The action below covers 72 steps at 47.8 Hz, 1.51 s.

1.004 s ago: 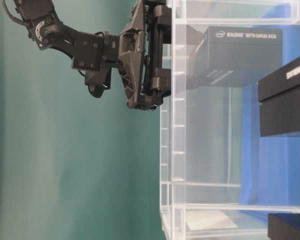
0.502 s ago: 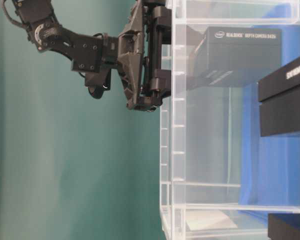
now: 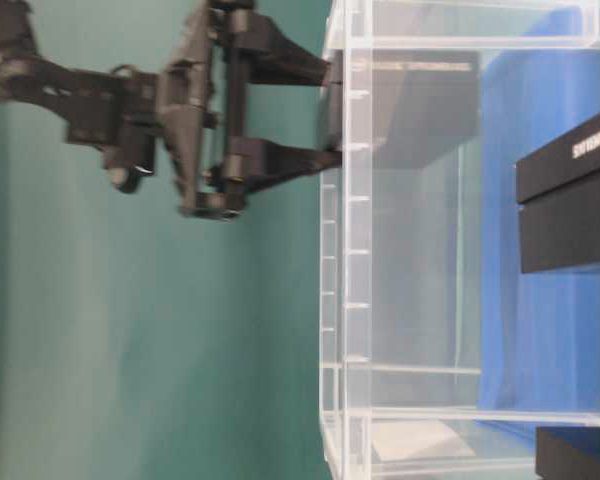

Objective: Take out the box from the case.
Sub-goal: 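Lift the right black box up out of the case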

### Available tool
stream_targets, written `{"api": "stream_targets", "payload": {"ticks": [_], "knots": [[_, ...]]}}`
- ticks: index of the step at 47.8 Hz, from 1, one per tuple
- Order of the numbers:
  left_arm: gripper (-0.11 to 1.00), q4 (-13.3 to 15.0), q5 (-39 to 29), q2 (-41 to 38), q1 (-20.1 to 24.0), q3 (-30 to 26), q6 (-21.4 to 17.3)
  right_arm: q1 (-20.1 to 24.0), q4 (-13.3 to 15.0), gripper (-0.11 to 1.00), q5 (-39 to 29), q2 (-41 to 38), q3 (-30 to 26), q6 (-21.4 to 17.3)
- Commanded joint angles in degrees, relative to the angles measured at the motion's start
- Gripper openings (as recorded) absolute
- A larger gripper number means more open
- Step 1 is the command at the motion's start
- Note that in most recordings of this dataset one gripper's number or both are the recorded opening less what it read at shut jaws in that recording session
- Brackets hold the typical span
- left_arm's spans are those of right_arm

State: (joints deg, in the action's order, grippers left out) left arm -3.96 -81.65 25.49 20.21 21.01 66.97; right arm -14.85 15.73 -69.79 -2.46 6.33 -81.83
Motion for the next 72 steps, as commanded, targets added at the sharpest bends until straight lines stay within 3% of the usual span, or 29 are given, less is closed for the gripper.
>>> {"api": "stream_targets", "payload": {"ticks": [1, 37, 72], "knots": [[0.96, -0.18, 0.18, 0.62, -0.18, -0.62, 0.09, 0.88, 0.35, 0.67, -2.64, 3.34, -2.9, 0.0], [0.96, -0.26, 1.23, 0.62, -0.35, -0.7, 0.09, 2.29, 2.02, 0.67, -18.02, 5.54, -16.79, 3.25], [0.96, -0.26, 1.41, 0.62, -0.35, -0.62, 0.09, 2.81, 2.11, 0.67, -18.81, 5.45, -17.84, 3.25]]}}
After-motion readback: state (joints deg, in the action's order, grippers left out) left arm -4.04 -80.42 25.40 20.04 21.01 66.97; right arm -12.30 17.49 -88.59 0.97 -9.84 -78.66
